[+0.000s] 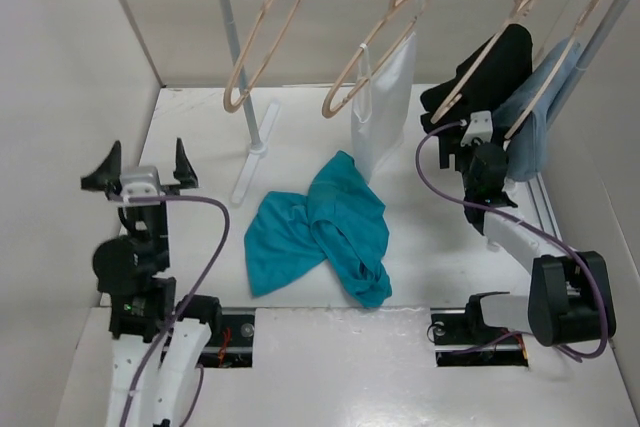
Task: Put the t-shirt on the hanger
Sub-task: Grab a hanger with the left arm
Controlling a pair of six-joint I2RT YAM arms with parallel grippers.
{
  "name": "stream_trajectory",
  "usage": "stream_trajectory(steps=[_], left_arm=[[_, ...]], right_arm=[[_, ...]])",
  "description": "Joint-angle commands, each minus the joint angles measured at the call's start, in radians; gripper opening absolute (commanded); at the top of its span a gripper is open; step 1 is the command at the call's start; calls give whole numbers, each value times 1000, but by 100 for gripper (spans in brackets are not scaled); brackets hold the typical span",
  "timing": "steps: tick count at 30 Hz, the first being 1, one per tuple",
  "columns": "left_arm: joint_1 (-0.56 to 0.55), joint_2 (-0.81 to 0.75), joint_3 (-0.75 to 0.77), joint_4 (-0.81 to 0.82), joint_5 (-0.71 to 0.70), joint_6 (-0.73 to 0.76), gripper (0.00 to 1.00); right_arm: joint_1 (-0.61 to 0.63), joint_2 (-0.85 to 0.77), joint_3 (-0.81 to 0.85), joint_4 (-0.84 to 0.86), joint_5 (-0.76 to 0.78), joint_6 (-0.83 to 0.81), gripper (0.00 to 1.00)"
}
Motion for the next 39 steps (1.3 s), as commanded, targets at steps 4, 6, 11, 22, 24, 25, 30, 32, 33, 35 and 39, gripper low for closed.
stream_trajectory(steps=[4,6,11,22,24,25,30,32,33,35,39], left_arm=[[-15,451,687,-468,223,88,99],[-15,577,964,-551,245,41,99],[-37,943,1408,-794,459,-49,99],[-84,1238,1642,-740,673,-210,95],[-94,1263,1642,-749,673,-198,96],[-106,1273,1642,-768,641,-189,96],[-172,1309,1602,-832,456,-103,76],[-210,1318,1576,-842,361,-69,70],[-210,1318,1565,-842,342,-69,67],[-210,1318,1536,-814,286,-69,54],[-210,1307,1516,-791,259,-58,37]], right_arm=[[4,25,176,-210,-111,19,99],[-5,54,227,-258,-140,51,99],[-5,74,261,-320,-249,73,99],[-5,-18,163,-339,-279,94,99],[-5,-38,148,-349,-279,85,99],[-5,-53,148,-349,-268,85,99],[-5,-75,115,-367,-249,85,99],[-5,-86,115,-376,-249,85,99],[-5,-86,115,-376,-249,85,99],[-5,-86,124,-385,-249,85,99],[-5,-96,134,-395,-249,85,99]])
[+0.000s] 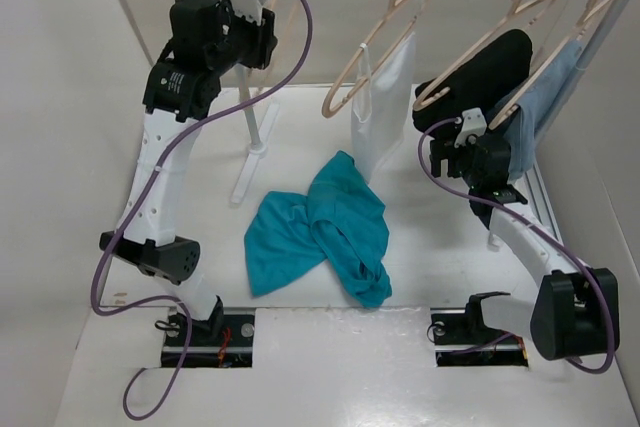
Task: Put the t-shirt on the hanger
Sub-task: Grab a hanger with the left arm
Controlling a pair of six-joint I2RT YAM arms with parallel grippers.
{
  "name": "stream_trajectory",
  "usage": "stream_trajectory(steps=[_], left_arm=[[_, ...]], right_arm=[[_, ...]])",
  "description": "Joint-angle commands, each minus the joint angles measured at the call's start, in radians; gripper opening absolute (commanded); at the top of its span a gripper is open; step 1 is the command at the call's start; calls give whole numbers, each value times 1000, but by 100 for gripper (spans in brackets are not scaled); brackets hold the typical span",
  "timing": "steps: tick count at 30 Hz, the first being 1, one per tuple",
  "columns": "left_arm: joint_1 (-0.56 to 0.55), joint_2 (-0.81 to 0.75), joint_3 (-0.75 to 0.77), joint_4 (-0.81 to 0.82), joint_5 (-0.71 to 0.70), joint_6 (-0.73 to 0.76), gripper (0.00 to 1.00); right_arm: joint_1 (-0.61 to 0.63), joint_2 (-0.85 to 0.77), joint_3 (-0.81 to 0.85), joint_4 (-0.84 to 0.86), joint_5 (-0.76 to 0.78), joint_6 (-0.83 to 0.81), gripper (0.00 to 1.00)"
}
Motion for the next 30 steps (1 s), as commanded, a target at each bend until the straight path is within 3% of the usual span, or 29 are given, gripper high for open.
stream_trajectory(steps=[1,7,8,9,19,25,30], left_arm=[[5,-21,-19,45,-77,22,35],[5,-53,-59,80,-97,22,12],[5,-53,-59,80,-97,13,2],[5,-53,-59,80,-97,13,0],[5,-118,-39,111,-143,-6,0],[5,-171,-75,101,-140,-6,0],[-4,-243,-256,77,-158,-6,0]], right_arm=[[-5,-26,14,0,7,-3,99],[-5,-36,14,-18,7,-12,99],[-5,-36,23,-18,-4,-12,99],[-5,-36,23,-18,-4,-12,99],[47,-86,14,-47,15,-32,99],[147,-108,4,-57,56,-41,99],[225,-108,14,-93,119,-50,99]])
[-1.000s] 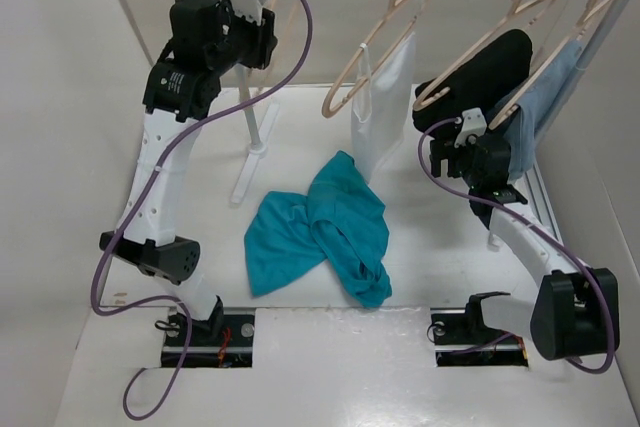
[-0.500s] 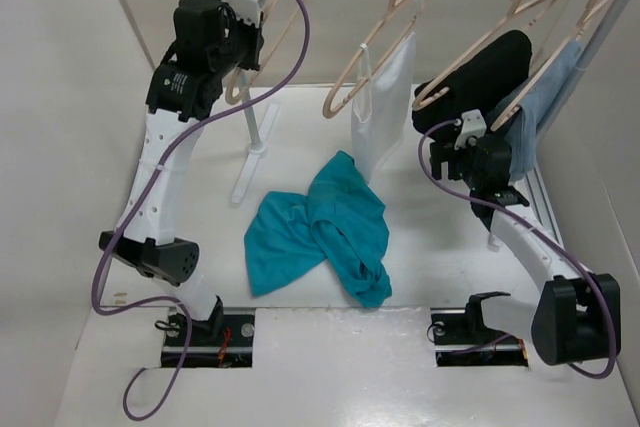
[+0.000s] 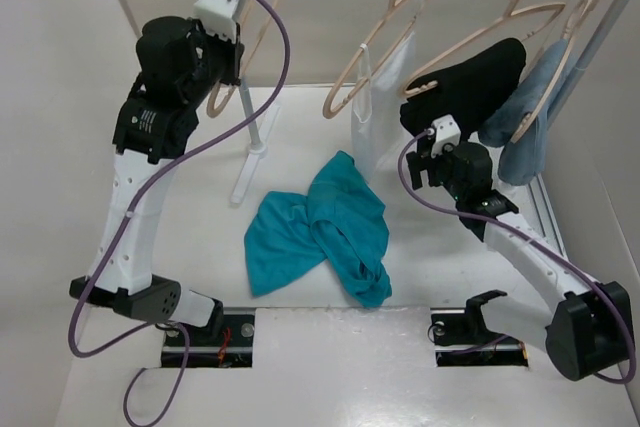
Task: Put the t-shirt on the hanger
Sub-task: Grab a hanger with the left arm, then place tshirt on hanger
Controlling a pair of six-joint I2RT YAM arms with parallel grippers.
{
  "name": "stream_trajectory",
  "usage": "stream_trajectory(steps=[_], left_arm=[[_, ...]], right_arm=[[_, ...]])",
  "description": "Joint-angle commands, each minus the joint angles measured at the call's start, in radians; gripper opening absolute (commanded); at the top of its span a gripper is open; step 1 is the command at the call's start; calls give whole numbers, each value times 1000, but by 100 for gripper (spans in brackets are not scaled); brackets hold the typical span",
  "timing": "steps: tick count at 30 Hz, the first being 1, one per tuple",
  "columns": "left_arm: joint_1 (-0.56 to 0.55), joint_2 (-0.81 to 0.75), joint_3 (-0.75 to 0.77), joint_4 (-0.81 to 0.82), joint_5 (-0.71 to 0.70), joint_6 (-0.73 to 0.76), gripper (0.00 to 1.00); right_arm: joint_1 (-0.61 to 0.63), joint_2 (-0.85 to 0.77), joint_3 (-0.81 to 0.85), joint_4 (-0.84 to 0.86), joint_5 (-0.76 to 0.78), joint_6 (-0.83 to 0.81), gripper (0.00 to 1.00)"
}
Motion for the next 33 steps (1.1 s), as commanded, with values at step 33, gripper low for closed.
stream_trajectory(steps=[33], left_arm=[[-13,-836,-1173,130,142,-87,0]], right_arm=[[1033,286,523,-650,1108,433,99]])
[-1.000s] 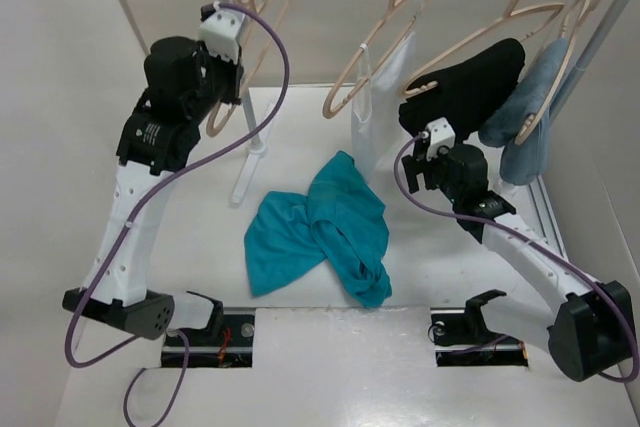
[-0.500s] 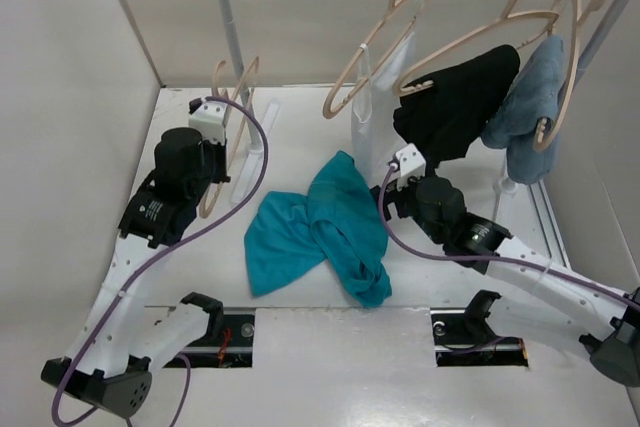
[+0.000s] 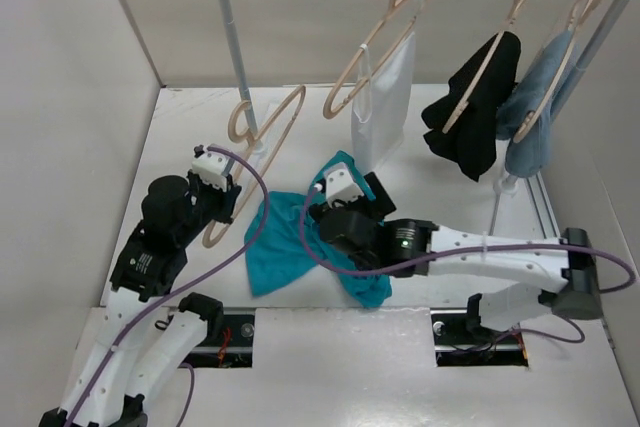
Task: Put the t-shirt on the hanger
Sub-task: Place tshirt on hanger
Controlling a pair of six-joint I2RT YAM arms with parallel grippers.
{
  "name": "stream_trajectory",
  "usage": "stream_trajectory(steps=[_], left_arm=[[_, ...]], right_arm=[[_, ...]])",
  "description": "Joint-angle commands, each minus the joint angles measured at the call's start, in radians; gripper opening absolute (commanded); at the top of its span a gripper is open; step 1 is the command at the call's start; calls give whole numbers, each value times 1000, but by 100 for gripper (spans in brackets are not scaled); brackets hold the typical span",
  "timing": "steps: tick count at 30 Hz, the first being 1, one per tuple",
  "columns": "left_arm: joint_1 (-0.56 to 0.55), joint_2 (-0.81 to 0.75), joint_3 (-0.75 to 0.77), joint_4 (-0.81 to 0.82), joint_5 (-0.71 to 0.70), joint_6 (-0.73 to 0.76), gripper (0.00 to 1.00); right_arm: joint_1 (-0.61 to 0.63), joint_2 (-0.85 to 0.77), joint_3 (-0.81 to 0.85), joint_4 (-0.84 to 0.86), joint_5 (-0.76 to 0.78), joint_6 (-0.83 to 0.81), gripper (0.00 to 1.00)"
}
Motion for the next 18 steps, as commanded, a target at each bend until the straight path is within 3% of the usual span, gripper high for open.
stream_trajectory(steps=[1,4,7,10,12,18], left_arm=[[-5,2,-9,70,83,34,0],[-5,12,-18,70,107,34,0],[-5,12,-29,83,92,36,0],[-5,12,-49,106,66,10,0],[-5,12,-59,117,66,-6,0],[-5,2,-69,169,92,-29,0]], right_arm=[[6,101,148,-151,89,142,99],[6,201,267,-187,-32,213,99],[6,224,278,12,-220,2,92],[6,192,269,147,-289,-9,91],[-3,157,258,206,-326,-9,97],[-61,164,294,313,-398,154,99]])
